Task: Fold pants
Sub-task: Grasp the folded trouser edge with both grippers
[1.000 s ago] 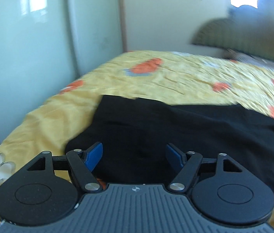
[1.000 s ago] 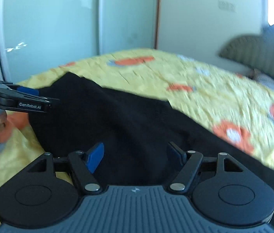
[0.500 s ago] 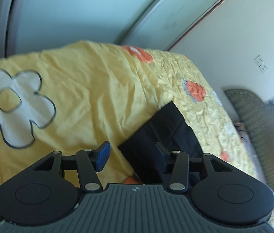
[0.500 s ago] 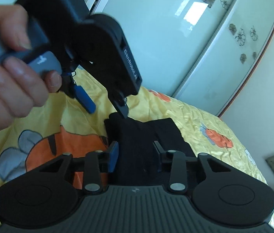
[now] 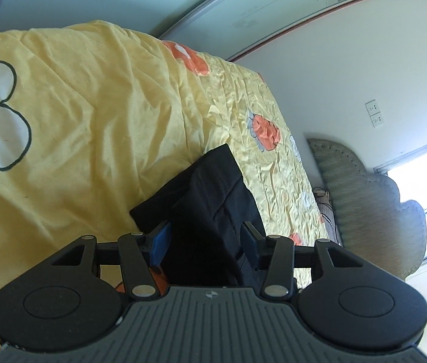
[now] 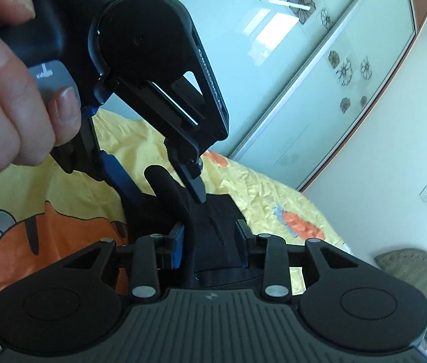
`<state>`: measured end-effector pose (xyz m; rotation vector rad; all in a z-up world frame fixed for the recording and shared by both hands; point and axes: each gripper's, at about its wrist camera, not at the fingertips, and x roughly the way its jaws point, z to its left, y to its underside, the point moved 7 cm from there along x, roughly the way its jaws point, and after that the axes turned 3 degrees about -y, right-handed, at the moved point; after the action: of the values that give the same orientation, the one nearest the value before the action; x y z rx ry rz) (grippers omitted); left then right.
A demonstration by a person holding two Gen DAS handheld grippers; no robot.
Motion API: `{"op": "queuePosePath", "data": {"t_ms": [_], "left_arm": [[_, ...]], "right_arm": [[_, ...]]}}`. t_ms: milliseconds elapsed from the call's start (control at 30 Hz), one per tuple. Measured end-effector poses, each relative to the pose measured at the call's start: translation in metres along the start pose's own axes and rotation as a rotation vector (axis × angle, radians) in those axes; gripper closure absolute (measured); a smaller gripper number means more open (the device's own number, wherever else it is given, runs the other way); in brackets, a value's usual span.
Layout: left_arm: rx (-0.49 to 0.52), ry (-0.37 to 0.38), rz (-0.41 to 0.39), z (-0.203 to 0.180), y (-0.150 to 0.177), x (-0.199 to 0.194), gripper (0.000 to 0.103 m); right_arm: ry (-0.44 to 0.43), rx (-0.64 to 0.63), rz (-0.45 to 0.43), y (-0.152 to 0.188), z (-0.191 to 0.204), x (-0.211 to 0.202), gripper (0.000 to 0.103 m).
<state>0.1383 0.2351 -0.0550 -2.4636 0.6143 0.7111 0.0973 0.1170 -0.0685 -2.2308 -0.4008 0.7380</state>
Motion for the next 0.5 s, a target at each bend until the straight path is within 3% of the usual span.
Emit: {"op": "queuePosePath", "data": {"t_ms": [67, 133, 167, 200, 267, 400, 500], "left_arm": [[-0.012, 0.018, 0.007, -0.001, -0.001, 0.004, 0.056], [0.001, -0.009, 0.02, -0.001, 0.001, 0.01, 0.083], [0.004, -0.029, 0.027, 0.001, 0.002, 0.013, 0.087], [0.006, -0.039, 0.024, 0.002, 0.003, 0.015, 0.095], [0.013, -0.048, 0.005, 0.006, 0.004, 0.014, 0.095], [0.038, -0.063, -0.046, 0.009, 0.005, 0.002, 0.095], [0.142, -0.11, -0.073, 0.004, 0.007, -0.001, 0.095]], "right_arm": [[-0.049, 0.043, 0.021, 0.004, -0.002, 0.002, 0.069], [-0.1, 0.072, 0.049, 0.007, 0.001, 0.004, 0.069], [-0.121, 0.078, 0.058, 0.008, 0.005, 0.004, 0.071], [-0.132, 0.074, 0.063, 0.009, 0.007, 0.005, 0.081], [-0.144, 0.079, 0.067, 0.011, 0.011, 0.006, 0.094], [-0.187, 0.12, 0.052, 0.009, 0.012, 0.004, 0.097], [-0.215, 0.096, 0.053, 0.007, 0.019, 0.0, 0.096]]}}
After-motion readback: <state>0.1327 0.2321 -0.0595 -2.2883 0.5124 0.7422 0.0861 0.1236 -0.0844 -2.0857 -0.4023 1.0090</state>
